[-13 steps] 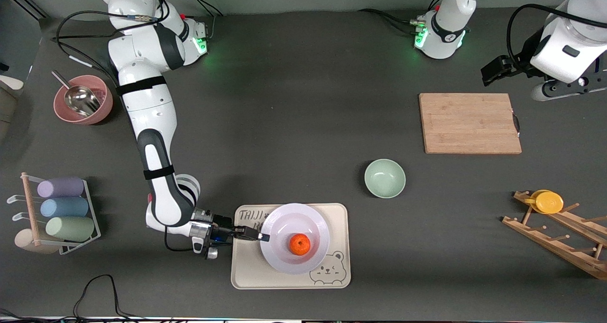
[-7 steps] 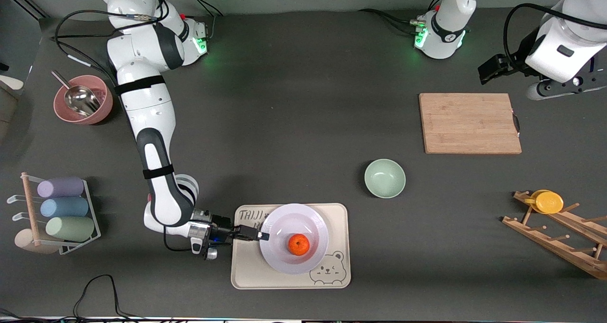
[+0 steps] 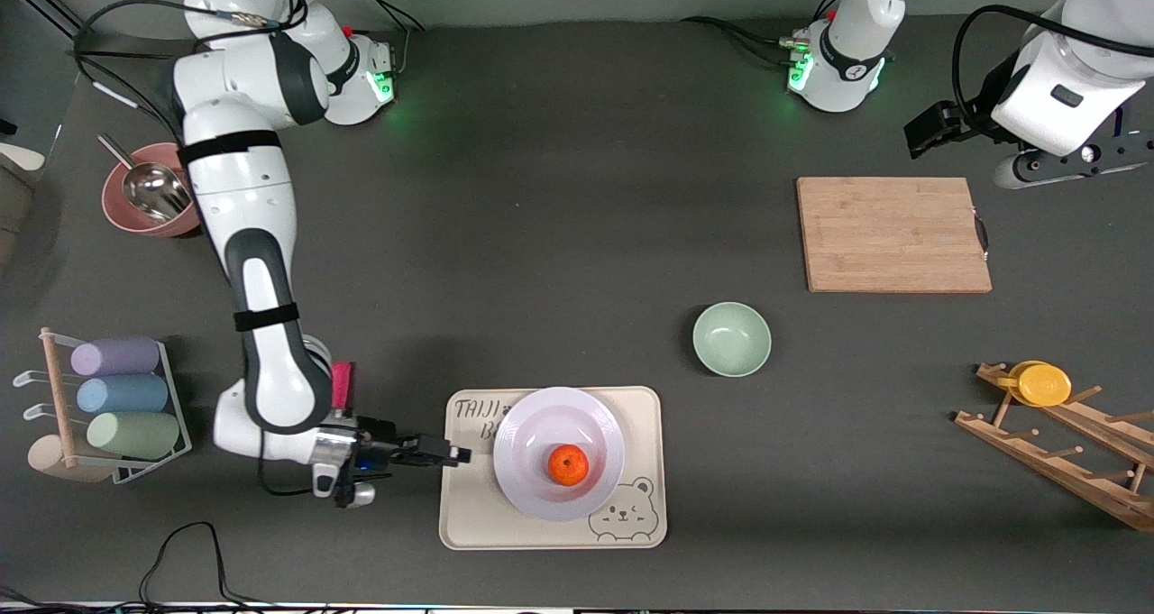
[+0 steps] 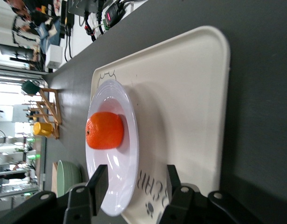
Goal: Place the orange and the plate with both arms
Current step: 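Release the plate with the right gripper and withdraw it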
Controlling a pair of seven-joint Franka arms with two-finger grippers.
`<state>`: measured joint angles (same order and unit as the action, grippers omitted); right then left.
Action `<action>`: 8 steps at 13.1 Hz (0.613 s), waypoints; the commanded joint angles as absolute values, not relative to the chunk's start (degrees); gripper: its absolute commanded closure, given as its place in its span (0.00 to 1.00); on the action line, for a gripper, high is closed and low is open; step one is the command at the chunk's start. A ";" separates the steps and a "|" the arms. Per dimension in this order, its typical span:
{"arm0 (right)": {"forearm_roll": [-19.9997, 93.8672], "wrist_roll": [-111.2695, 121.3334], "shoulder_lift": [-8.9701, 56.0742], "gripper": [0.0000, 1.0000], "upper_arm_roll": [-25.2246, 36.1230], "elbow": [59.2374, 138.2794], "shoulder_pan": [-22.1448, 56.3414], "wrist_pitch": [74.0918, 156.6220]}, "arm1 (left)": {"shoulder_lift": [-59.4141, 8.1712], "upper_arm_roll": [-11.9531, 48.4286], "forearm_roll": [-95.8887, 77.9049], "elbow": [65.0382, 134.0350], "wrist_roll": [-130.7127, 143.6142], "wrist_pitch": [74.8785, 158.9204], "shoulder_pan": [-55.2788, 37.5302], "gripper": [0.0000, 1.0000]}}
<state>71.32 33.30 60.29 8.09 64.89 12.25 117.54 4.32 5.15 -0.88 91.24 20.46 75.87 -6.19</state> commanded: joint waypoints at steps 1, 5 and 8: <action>60.16 31.73 50.04 0.11 8.26 73.29 9.68 113.05 | 4.04 5.01 -1.32 90.26 21.71 74.62 -6.68 0.00; 42.41 28.77 34.76 0.00 9.13 81.02 6.68 104.87 | 4.04 5.10 -1.32 90.26 21.71 74.71 -6.77 0.00; 27.12 17.62 23.85 0.00 9.23 82.88 6.68 97.93 | 3.61 5.62 -1.32 90.35 21.71 75.23 -6.86 0.00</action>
<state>35.27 24.13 33.55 9.23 76.41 5.61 100.00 4.27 5.41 -0.90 91.20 20.47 75.86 -6.19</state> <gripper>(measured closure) 0.000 0.000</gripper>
